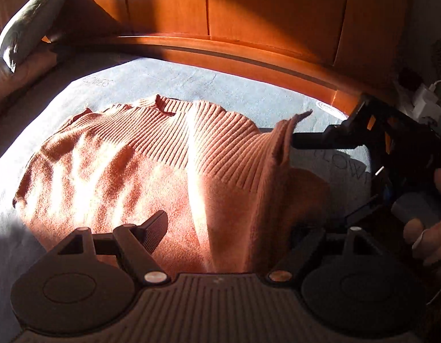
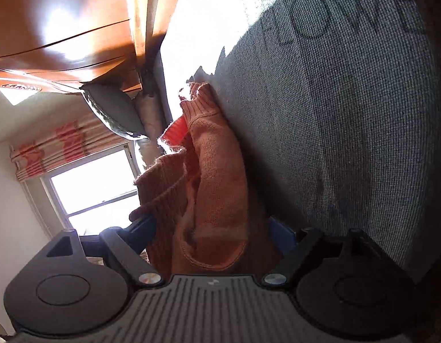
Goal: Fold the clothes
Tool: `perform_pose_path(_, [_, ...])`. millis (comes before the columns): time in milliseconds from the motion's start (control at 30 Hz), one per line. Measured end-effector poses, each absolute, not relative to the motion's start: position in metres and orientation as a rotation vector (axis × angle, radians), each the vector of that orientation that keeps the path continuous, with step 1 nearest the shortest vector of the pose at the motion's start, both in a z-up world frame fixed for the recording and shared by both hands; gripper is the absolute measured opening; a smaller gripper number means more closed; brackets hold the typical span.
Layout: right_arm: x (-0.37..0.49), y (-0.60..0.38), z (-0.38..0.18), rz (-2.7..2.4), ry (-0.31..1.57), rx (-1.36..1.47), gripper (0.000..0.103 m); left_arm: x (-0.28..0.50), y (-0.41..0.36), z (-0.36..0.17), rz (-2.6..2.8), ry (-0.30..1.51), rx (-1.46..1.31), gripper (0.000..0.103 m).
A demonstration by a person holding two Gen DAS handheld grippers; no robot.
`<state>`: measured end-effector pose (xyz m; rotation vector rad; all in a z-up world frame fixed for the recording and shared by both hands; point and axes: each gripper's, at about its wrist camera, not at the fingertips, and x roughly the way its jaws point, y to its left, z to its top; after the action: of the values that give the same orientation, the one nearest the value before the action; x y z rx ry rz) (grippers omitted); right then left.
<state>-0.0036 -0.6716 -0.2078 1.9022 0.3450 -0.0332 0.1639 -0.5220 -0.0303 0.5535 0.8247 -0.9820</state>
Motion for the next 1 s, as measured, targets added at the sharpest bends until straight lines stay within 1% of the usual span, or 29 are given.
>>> perform_pose_path(100, [0.017, -0.673, -0.218, 0.022, 0.281, 1.962, 0.091, 0.166, -0.521, -0.031, -0.981, 0.827, 0.542, 0.08])
perform_pose_path(300, [0.037, -0.671, -0.232, 0.105, 0.141, 2.095, 0.092, 0.167, -0.517, -0.03, -0.98, 0.829, 0.526, 0.08])
perform_pose_path(433, [0.028, -0.674, -0.23, 0.112, 0.037, 2.13, 0.092, 0.165, -0.516, -0.029, -0.991, 0.829, 0.542, 0.08])
perform_pose_path(600, [0.013, -0.696, -0.207, 0.111, -0.107, 2.077, 0.093, 0.158, -0.524, -0.032, -1.07, 0.823, 0.584, 0.079])
perform_pose_path(667, [0.01, -0.706, -0.196, 0.109, -0.105, 2.038, 0.096, 0.149, -0.534, -0.037, -1.145, 0.808, 0.626, 0.078])
perform_pose_path(767, [0.006, -0.72, -0.182, 0.09, -0.038, 1.961, 0.097, 0.134, -0.551, -0.046, -1.263, 0.78, 0.695, 0.079])
perform_pose_path(833, [0.002, -0.729, -0.175, 0.033, 0.039, 1.918, 0.097, 0.124, -0.561, -0.052, -1.341, 0.759, 0.741, 0.078])
perform_pose_path(1000, [-0.014, -0.744, -0.158, -0.112, 0.187, 1.799, 0.097, 0.121, -0.589, -0.07, -1.438, 0.836, 0.764, 0.078])
